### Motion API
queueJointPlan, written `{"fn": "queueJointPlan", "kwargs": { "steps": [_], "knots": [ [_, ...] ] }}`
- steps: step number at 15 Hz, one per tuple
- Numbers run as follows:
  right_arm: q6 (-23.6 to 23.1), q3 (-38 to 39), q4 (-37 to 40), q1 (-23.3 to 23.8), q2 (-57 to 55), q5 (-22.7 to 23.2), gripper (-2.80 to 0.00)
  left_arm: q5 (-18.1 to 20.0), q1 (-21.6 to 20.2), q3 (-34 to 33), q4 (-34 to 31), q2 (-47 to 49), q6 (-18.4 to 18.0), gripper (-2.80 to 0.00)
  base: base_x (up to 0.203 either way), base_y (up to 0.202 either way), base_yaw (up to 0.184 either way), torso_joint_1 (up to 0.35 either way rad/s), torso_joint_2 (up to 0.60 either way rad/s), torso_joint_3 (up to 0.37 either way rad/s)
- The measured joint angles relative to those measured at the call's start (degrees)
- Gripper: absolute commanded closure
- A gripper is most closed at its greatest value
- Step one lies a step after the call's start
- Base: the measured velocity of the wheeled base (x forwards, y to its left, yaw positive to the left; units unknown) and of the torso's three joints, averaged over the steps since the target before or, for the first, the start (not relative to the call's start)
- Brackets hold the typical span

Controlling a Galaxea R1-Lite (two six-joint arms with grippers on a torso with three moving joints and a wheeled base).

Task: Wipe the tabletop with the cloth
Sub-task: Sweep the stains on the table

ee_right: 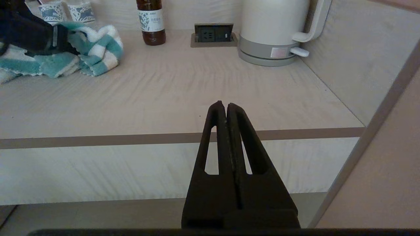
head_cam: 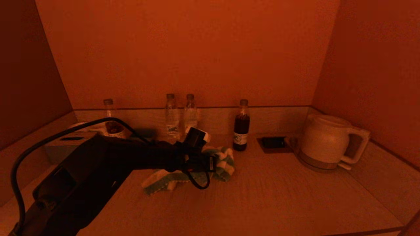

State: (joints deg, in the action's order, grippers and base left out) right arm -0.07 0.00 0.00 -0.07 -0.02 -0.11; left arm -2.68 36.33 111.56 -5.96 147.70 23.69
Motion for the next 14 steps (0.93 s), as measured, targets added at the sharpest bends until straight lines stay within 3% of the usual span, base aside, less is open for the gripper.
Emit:
{"fn": "queueJointPlan", "kwargs": {
  "steps": [8, 14],
  "knots": [
    [0.01, 0.0, 0.0, 0.0, 0.0, 0.01, 0.0, -1.42, 1.04, 0.27, 0.08, 0.59, -0.54, 0.0, 0.0, 0.0, 0.0, 0.0, 0.0, 0.0],
    [0.0, 0.0, 0.0, 0.05, 0.0, -0.02, 0.0, -0.82, 9.16, 0.29, 2.01, 0.07, -1.26, 0.0, 0.0, 0.0, 0.0, 0.0, 0.0, 0.0]
  ]
}}
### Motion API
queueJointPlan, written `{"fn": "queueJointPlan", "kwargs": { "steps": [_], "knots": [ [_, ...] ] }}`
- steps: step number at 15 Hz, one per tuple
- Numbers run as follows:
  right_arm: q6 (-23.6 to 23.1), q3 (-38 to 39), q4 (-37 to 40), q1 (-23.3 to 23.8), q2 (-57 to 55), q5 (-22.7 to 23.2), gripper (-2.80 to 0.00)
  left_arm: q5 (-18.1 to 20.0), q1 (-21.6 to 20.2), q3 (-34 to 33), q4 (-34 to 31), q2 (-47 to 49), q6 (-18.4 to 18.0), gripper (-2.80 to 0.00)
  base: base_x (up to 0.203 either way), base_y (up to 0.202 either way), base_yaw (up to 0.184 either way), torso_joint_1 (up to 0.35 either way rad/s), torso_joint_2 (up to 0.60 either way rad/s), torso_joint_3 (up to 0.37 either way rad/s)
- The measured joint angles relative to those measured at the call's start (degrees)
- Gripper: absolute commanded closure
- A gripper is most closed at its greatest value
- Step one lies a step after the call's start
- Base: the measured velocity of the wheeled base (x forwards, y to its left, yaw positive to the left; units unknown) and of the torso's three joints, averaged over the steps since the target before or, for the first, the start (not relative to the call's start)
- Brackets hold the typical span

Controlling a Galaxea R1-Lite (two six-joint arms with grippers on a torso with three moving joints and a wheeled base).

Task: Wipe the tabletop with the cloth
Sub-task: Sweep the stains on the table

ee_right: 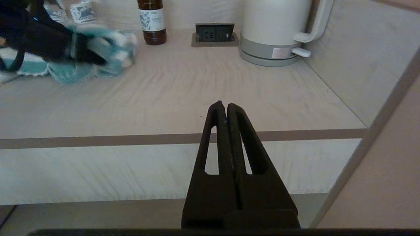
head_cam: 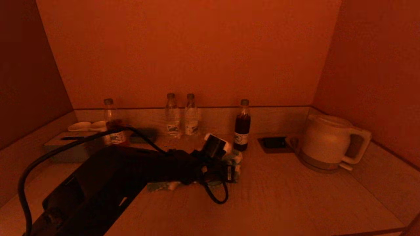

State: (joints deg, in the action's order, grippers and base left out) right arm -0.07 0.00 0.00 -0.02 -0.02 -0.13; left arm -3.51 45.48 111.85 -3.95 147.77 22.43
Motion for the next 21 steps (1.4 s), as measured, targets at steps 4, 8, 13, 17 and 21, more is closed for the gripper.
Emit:
{"fn": "queueJointPlan", "kwargs": {
  "steps": [4, 8, 13, 17, 21],
  "knots": [
    [0.0, 0.0, 0.0, 0.0, 0.0, 0.03, 0.0, 0.2, 2.67, 0.0, 1.24, -0.43, -0.01, 0.0, 0.0, 0.0, 0.0, 0.0, 0.0, 0.0],
    [-0.01, 0.0, 0.0, -0.03, 0.0, 0.03, 0.0, 0.2, 4.13, -0.09, 1.35, -1.35, 0.37, 0.0, 0.0, 0.0, 0.0, 0.0, 0.0, 0.0],
    [0.0, 0.0, 0.08, -0.05, 0.0, -0.03, 0.0, -0.14, 4.88, -0.11, 1.91, -2.78, -0.45, 0.0, 0.0, 0.0, 0.0, 0.0, 0.0, 0.0],
    [0.0, 0.0, 0.0, -0.05, 0.0, 0.02, 0.0, -0.3, 2.0, 0.09, 6.02, -0.63, -3.67, 0.0, 0.0, 0.0, 0.0, 0.0, 0.0, 0.0],
    [0.01, 0.0, 0.0, -0.05, 0.0, 0.04, 0.0, -0.45, 0.37, 0.15, 6.16, 1.21, -4.77, 0.0, 0.0, 0.0, 0.0, 0.0, 0.0, 0.0]
  ]
}}
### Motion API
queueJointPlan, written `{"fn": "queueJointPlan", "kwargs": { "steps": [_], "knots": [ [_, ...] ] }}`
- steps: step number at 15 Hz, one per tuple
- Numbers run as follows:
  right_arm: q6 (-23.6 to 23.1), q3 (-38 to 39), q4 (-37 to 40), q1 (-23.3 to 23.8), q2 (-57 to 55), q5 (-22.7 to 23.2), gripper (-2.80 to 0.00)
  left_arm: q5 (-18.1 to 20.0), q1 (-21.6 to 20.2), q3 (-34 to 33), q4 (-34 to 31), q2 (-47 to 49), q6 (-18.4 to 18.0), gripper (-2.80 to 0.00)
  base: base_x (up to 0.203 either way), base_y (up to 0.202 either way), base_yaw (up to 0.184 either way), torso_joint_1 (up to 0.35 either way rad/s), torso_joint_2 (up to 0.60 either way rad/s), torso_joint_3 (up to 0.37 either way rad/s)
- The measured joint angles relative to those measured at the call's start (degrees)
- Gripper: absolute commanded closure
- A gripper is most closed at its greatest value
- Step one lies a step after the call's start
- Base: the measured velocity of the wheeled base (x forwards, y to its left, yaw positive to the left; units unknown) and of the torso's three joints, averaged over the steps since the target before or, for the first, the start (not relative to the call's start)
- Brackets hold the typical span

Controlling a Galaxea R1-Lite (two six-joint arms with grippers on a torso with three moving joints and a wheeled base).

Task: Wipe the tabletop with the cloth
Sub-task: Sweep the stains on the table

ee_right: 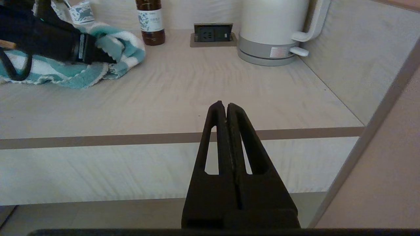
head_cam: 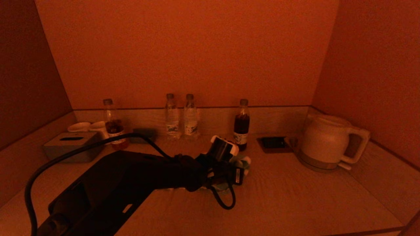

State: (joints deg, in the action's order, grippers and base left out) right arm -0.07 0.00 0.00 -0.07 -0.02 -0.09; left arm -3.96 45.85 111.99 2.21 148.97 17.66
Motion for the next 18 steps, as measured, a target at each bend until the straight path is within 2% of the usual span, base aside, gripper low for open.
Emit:
{"fn": "queueJointPlan", "kwargs": {
  "steps": [9, 13, 18],
  "knots": [
    [-0.01, 0.0, 0.0, 0.0, 0.0, -0.01, 0.0, -1.75, -2.15, 0.05, -0.34, 2.44, -3.94, 0.0, 0.0, 0.0, 0.0, 0.0, 0.0, 0.0],
    [-0.01, 0.0, 0.0, 0.0, 0.0, -0.01, 0.0, -6.2, -5.98, -0.04, -0.84, 2.52, -6.1, 0.0, 0.0, 0.0, 0.0, 0.0, 0.0, 0.0],
    [-0.01, 0.0, 0.0, 0.03, 0.0, 0.0, 0.0, -7.39, -11.84, -0.09, -1.33, 1.83, -6.19, 0.0, 0.0, 0.0, 0.0, 0.0, 0.0, 0.0]
  ]
}}
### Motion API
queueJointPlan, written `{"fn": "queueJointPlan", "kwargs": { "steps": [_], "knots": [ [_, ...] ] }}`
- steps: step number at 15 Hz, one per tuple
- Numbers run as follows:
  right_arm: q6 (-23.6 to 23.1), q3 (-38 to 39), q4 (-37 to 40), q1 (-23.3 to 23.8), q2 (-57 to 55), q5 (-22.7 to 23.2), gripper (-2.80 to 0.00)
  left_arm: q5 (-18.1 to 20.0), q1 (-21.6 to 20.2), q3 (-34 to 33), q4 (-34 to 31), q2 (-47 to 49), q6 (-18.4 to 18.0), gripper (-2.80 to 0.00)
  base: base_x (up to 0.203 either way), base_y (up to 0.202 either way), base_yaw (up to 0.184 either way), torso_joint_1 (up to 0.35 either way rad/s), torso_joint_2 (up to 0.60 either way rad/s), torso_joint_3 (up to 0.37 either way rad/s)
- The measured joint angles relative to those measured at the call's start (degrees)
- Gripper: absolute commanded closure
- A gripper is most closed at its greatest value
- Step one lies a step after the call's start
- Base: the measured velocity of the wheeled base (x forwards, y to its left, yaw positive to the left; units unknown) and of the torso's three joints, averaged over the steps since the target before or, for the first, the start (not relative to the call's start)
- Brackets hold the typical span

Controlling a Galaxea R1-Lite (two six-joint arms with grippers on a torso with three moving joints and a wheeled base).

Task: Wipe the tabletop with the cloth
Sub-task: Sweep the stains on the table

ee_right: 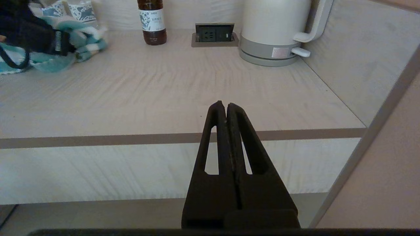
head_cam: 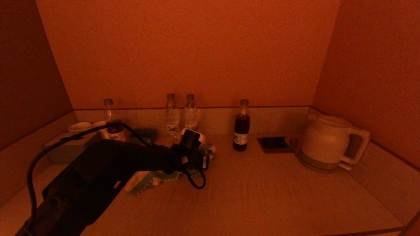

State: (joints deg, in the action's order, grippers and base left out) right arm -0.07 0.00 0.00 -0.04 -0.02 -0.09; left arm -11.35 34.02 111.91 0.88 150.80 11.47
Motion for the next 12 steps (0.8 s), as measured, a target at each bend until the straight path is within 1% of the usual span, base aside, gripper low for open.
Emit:
{"fn": "queueJointPlan", "kwargs": {
  "steps": [4, 8, 10, 12],
  "knots": [
    [0.0, 0.0, 0.05, -0.03, 0.0, 0.02, 0.0, 0.13, -2.18, 0.02, 0.99, 0.01, -0.8, 0.0, 0.0, 0.0, 0.0, 0.0, 0.0, 0.0],
    [0.0, 0.0, 0.02, -0.03, 0.0, -0.01, 0.0, 0.97, -1.28, 0.05, 2.72, 0.16, -0.84, 0.0, 0.0, 0.0, 0.0, 0.0, 0.0, 0.0],
    [0.0, 0.0, 0.02, -0.03, 0.0, -0.01, 0.0, 1.34, 0.58, 0.02, 3.8, 0.16, -0.88, 0.0, 0.0, 0.0, 0.0, 0.0, 0.0, 0.0],
    [0.0, 0.0, 0.0, -0.03, 0.0, -0.01, 0.0, 1.86, 4.17, 0.0, 4.38, 0.14, -0.91, 0.0, 0.0, 0.0, 0.0, 0.0, 0.0, 0.0]
  ]
}}
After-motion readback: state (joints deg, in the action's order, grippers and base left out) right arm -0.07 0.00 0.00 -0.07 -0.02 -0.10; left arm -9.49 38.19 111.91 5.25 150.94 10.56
